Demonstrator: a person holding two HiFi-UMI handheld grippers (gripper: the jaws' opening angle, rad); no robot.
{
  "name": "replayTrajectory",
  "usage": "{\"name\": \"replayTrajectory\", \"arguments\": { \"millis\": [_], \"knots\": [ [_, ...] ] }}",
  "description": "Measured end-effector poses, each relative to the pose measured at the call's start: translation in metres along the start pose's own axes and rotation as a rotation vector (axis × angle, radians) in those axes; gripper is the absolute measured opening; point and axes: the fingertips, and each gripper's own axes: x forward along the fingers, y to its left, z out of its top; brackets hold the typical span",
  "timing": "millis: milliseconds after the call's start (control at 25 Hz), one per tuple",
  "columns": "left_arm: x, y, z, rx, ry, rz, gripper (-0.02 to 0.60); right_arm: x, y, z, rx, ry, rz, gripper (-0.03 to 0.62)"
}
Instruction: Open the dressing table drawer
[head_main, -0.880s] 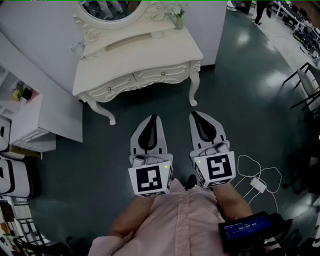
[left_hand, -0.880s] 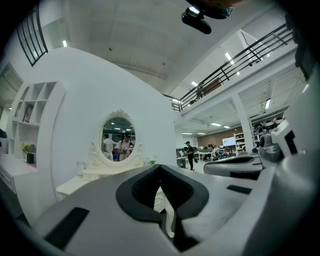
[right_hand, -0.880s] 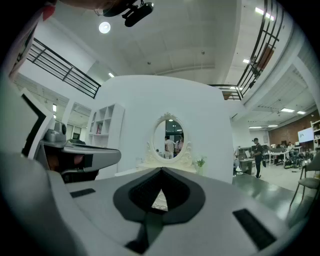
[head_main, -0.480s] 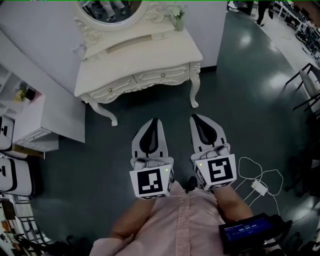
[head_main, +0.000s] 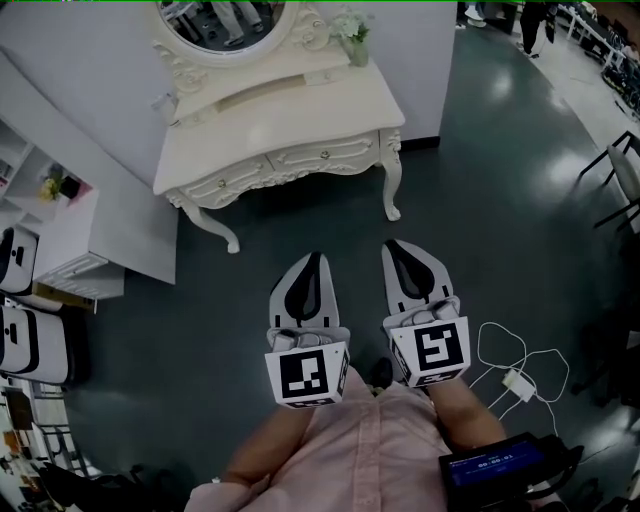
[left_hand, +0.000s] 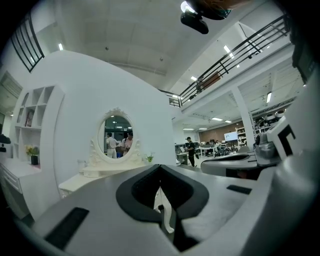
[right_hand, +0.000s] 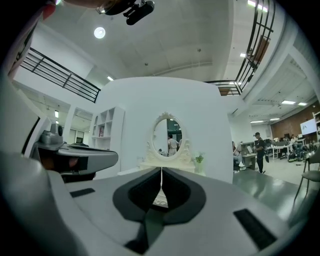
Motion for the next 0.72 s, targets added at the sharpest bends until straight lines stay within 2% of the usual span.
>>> {"name": "replayTrajectory", "arguments": {
  "millis": [320,720],
  "knots": [
    [0.03,0.015,-0.007,-0.008,0.001,0.009,0.021,0.03,-0.011,-0.011,0.009,0.028,-0.005,0.02],
    [0.108,0.063,-0.016,-0.02,0.015,-0.02,0.021,0.118,-0.026,-0.017,0.017,0.055,-0.027,0.02]
  ]
}}
